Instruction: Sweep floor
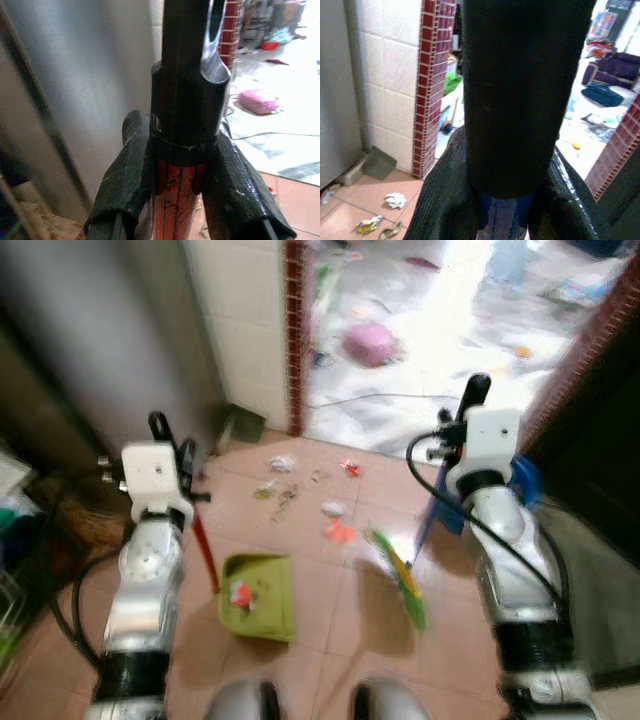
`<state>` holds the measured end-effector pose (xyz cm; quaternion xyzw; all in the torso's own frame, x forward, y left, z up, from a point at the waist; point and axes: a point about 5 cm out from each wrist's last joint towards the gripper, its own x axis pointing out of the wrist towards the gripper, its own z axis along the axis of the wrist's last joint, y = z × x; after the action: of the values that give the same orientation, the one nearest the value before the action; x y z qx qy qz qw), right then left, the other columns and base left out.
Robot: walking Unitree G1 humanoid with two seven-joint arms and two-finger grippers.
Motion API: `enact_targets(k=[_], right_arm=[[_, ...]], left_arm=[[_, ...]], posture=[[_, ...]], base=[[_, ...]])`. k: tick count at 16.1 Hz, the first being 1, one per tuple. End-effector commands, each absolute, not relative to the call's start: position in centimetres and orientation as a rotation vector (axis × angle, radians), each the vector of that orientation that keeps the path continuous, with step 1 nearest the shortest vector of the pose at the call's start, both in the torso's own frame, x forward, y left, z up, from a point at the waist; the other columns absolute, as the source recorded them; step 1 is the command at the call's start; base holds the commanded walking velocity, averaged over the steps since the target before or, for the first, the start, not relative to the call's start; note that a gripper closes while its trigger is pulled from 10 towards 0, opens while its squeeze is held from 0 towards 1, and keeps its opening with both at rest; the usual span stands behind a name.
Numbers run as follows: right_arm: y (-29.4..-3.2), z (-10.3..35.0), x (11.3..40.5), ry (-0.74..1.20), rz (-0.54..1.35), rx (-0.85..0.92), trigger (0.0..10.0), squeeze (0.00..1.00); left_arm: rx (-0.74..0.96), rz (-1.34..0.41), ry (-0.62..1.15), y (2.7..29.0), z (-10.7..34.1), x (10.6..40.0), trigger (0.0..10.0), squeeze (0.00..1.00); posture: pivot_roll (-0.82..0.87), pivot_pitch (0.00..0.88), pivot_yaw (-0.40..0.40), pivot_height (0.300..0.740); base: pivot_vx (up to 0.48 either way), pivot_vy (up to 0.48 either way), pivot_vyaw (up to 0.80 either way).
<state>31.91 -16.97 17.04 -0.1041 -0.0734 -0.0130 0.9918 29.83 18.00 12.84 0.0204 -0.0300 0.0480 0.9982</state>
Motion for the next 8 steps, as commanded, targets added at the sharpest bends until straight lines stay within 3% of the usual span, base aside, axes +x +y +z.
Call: enact_targets(k=[1,4,6,8], right_arm=[[-16.93,18.42,31.96,-0.213,-0.043,-0.223,10.0,0.0],[-17.07,18.13,32.13,-0.2,-0.063,-0.232,10.0,0.0],[-16.79,17.84,32.07,-0.194,-0.062,-0.232,10.0,0.0],[-16.55,17.56,32.0,-0.189,-0.07,-0.233,10.0,0.0]], left_arm=[[0.035,0.084,-0.131,17.83,14.56,29.98,10.0,0.0],[0.033,0.078,-0.129,17.74,14.55,29.96,10.0,0.0],[0.032,0.089,-0.117,17.74,14.36,29.82,10.0,0.0],[0.039,0.117,-0.113,17.86,14.2,29.73,10.0,0.0]], posture=[[-0.06,0.113,0.009,0.74],[-0.06,0.112,0.007,0.74],[-0.05,0.11,0.001,0.74],[-0.05,0.109,0.008,0.74]], base=[[0.375,0.3,0.0],[0.377,0.295,-0.56],[0.33,0.131,0.0],[0.0,0.0,0.0]])
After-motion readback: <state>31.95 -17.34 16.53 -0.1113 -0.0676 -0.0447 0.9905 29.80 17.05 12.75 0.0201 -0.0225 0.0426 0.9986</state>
